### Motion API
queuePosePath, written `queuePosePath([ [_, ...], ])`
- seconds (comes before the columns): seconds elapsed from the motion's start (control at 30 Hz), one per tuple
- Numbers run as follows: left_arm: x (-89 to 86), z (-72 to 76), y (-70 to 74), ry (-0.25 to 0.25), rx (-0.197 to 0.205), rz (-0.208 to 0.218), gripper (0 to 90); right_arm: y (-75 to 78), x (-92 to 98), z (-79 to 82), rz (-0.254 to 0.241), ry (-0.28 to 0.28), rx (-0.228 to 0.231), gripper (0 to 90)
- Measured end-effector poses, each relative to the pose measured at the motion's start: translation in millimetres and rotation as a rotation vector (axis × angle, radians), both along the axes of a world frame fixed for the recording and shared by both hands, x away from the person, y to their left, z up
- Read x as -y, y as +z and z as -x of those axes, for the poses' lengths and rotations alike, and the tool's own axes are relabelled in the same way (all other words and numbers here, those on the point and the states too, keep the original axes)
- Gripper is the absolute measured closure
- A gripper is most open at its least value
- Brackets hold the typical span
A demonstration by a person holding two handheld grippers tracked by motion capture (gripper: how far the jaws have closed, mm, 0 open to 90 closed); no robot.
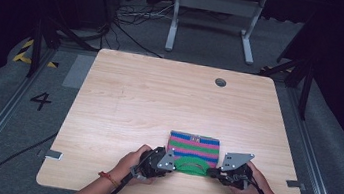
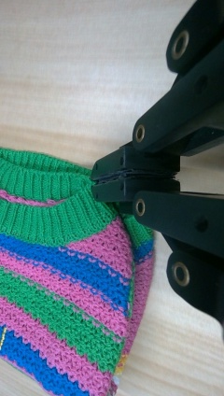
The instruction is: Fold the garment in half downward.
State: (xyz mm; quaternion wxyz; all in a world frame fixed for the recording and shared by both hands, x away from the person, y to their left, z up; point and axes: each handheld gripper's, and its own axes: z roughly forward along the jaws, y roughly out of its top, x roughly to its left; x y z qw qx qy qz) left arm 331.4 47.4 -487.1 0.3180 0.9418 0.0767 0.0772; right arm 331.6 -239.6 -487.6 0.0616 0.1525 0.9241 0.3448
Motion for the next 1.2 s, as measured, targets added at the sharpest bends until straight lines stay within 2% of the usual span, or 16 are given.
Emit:
queuePosePath([
  [0.2, -3.2, -13.0, -0.3, 0.041, 0.01, -0.004, 88.0, 0.4, -3.0, -14.9, 0.019, -0.004, 0.014, 86.6],
  [0.3, -6.8, -22.5, -1.7, 0.066, 0.0, 0.011, 88.2, 0.5, -4.6, -24.4, 0.023, -0.014, 0.01, 86.6],
  [0.33, -9.0, -27.5, -3.1, 0.088, -0.011, 0.029, 88.4, -0.2, -5.5, -29.5, 0.017, -0.025, 0.008, 86.7],
  [0.43, -10.2, -30.4, -4.1, 0.095, -0.013, 0.041, 88.4, -1.0, -5.8, -33.9, 0.011, -0.038, 0.008, 86.7],
  [0.53, -9.4, -31.2, -4.1, 0.095, 0.004, 0.035, 88.4, -2.8, -5.0, -38.7, -0.007, -0.057, 0.015, 86.6],
  [0.67, -9.4, -31.8, -4.1, 0.108, 0.003, 0.036, 87.4, -3.7, -4.5, -37.8, -0.015, -0.06, 0.026, 86.0],
  [0.9, -9.7, -27.7, -0.4, 0.13, 0.019, 0.035, 83.1, 2.9, -4.2, -32.7, 0.004, -0.069, 0.064, 79.6],
  [1.0, -12.8, -26.4, 4.1, 0.132, 0.027, 0.047, 81.4, 9.5, 1.0, -31.2, -0.019, -0.078, 0.068, 77.3],
  [1.1, -16.4, -22.6, 9.7, 0.13, 0.04, 0.045, 78.8, 13.1, 3.7, -29.5, -0.028, -0.089, 0.066, 76.2],
  [1.2, -20.1, -17.7, 14.3, 0.134, 0.069, 0.043, 77.0, 19.6, 10.3, -25.0, -0.008, -0.093, 0.093, 70.9],
])
